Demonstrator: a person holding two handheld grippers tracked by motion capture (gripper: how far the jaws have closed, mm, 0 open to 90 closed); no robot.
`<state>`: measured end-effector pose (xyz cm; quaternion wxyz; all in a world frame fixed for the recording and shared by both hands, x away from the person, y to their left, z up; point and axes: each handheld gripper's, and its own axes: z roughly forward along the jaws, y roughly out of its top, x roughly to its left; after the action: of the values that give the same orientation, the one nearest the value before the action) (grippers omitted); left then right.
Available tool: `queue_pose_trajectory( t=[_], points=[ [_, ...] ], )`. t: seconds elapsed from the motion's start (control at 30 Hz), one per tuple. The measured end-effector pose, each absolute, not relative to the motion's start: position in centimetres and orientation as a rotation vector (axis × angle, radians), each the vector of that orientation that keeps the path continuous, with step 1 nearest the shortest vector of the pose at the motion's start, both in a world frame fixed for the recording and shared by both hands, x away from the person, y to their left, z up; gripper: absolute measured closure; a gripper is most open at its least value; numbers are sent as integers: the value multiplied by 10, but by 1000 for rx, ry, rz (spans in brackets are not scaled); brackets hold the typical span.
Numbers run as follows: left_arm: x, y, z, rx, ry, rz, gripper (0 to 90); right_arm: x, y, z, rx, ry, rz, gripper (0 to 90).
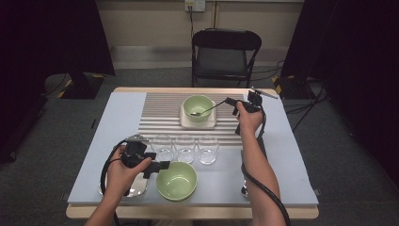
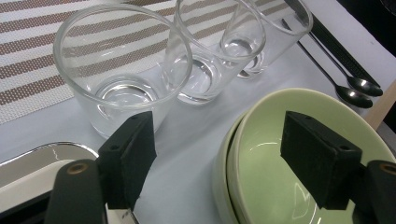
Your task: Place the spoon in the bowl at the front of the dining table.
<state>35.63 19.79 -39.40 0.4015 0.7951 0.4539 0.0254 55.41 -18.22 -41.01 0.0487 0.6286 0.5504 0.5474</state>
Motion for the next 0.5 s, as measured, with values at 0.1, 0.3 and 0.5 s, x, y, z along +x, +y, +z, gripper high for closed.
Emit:
queue_pose_trajectory(
  t=[0.1,0.3,0.5],
  points=[
    [356,198,-394,2008,1150,61,262,553,-183,-409,1913,1684,1665,738],
    [357,199,-394,2009,1149,64,262,552,-184,-407,1892,1709,1646,699],
    [356,199,-393,2013,1150,66,262,549,-184,-405,1869,1732,1632,658]
  ],
)
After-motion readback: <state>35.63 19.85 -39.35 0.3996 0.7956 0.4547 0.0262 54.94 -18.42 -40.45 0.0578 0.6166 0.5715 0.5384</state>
